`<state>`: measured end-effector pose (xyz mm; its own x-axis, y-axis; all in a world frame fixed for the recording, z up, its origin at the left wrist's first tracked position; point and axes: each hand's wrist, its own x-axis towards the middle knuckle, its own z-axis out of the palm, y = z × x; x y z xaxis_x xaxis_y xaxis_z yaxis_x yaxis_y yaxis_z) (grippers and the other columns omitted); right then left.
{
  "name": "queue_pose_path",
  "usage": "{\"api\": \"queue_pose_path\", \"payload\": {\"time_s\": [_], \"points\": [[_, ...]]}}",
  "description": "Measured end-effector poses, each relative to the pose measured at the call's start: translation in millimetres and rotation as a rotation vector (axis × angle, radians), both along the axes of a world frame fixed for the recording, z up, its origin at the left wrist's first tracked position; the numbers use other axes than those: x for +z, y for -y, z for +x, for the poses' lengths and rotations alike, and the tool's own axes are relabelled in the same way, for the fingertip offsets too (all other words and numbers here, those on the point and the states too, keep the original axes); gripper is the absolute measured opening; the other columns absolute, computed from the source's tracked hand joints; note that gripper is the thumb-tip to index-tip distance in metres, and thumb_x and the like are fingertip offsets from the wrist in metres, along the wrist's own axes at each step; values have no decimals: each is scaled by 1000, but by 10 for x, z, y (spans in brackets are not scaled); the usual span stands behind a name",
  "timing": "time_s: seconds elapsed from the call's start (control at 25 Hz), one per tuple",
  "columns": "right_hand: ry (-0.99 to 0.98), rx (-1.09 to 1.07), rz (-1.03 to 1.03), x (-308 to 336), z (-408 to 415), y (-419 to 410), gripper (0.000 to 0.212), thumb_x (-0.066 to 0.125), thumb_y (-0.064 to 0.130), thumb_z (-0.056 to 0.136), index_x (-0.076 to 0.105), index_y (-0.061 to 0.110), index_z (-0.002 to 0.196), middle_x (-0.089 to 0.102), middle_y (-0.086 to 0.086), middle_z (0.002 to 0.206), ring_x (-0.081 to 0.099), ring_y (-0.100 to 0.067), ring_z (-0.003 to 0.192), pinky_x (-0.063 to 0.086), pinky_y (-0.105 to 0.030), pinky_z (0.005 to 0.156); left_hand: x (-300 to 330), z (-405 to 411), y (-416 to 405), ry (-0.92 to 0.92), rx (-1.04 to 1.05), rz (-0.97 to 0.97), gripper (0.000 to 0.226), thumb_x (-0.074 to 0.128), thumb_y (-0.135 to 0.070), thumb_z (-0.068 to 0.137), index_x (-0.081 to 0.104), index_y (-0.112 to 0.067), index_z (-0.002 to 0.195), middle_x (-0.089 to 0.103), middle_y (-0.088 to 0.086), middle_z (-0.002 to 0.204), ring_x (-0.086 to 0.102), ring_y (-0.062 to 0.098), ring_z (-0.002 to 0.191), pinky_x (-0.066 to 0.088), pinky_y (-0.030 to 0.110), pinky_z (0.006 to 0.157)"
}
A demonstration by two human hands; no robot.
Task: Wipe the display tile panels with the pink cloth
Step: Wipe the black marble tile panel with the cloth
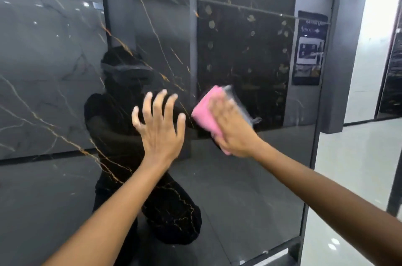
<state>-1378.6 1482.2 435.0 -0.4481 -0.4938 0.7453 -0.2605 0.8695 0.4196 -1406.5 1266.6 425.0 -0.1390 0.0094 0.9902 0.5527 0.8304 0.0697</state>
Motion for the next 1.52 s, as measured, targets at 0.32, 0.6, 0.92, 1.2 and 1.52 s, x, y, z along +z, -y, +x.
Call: {"api": "queue_pose_path", "payload": {"time_s": [0.32, 0.6, 0.92, 1.2, 1.52], "points": [[-221, -341, -1271, 1389, 85, -1021, 73, 32, 36, 85, 30, -8, 143, 36, -24, 144, 36, -36, 132, 23, -42, 115, 1236, -261, 198, -30, 243, -113, 64, 30, -48, 101, 8, -26, 158, -3, 0, 165, -6, 43, 148, -7, 63, 114], [-196, 72, 406, 690, -96, -106, 75, 51, 27, 82, 24, 5, 149, 23, -15, 154, 11, -23, 148, 11, -39, 122, 1227, -296, 195, -65, 243, -97, 61, 23, -43, 102, 10, -24, 158, 0, 1, 165, -5, 42, 149, -6, 63, 114], [-389, -84, -1159, 1865, -82, -188, 59, 38, 23, 84, 42, 4, 140, 44, -24, 142, 41, -36, 131, 36, -42, 105, 1228, -289, 166, -67, 228, -92, 59, 15, -39, 102, 7, -22, 158, -1, 1, 165, -6, 40, 149, -6, 62, 116], [-217, 71, -325, 1991, -81, -280, 63, 43, 14, 86, 33, 0, 147, 33, -22, 151, 27, -31, 142, 10, -26, 120, 1221, -293, 178, -70, 234, -81, 62, 16, -34, 100, 7, -12, 157, 0, 4, 165, -5, 40, 149, -7, 60, 115], [-244, 61, -114, 1113, -225, 489, 69, 42, 25, 86, 28, -4, 147, 27, -25, 153, 16, -34, 146, 17, -50, 119, 1217, -286, 182, -71, 193, -76, 60, 24, -32, 103, 6, -12, 157, -1, 4, 165, -4, 41, 149, -6, 60, 116]]}}
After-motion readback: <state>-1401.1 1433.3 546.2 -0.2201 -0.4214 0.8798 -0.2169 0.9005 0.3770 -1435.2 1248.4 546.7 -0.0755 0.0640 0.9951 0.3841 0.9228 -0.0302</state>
